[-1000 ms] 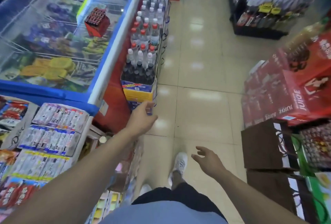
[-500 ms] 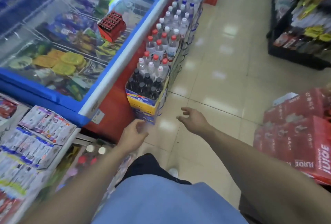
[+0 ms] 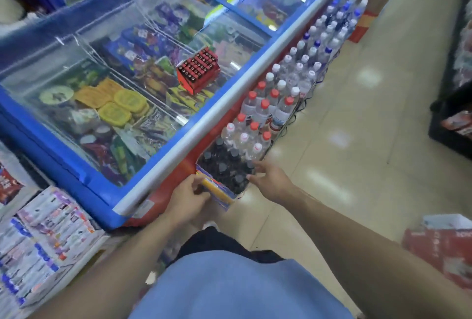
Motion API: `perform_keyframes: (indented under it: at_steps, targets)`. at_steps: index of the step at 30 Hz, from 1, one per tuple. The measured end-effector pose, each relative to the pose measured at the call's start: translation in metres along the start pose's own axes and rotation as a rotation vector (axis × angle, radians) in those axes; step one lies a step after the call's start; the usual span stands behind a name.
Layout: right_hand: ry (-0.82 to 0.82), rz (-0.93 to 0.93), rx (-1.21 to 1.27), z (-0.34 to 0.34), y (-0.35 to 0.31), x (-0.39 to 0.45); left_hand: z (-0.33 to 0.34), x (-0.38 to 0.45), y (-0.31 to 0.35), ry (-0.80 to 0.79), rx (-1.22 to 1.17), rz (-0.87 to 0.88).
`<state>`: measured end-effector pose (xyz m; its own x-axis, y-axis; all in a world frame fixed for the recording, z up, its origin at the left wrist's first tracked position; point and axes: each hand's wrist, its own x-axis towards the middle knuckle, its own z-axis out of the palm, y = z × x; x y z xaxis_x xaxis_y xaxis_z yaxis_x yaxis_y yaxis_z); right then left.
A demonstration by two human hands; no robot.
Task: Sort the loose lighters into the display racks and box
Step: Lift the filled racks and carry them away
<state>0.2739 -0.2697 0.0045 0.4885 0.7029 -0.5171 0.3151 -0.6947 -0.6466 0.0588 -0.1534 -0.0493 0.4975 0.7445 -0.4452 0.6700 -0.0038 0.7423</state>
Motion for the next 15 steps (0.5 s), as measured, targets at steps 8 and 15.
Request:
perform_keyframes:
  at_steps: [8, 15]
  targets:
    - [-0.068, 0.090, -0.043, -0.022, 0.023, 0.055, -0.020, 0.112, 0.068, 0.041, -0.090, -0.009]
    - [-0.180, 0.004, -0.124, -0.056, -0.021, 0.155, -0.027, 0.181, 0.101, 0.271, -0.252, -0.135]
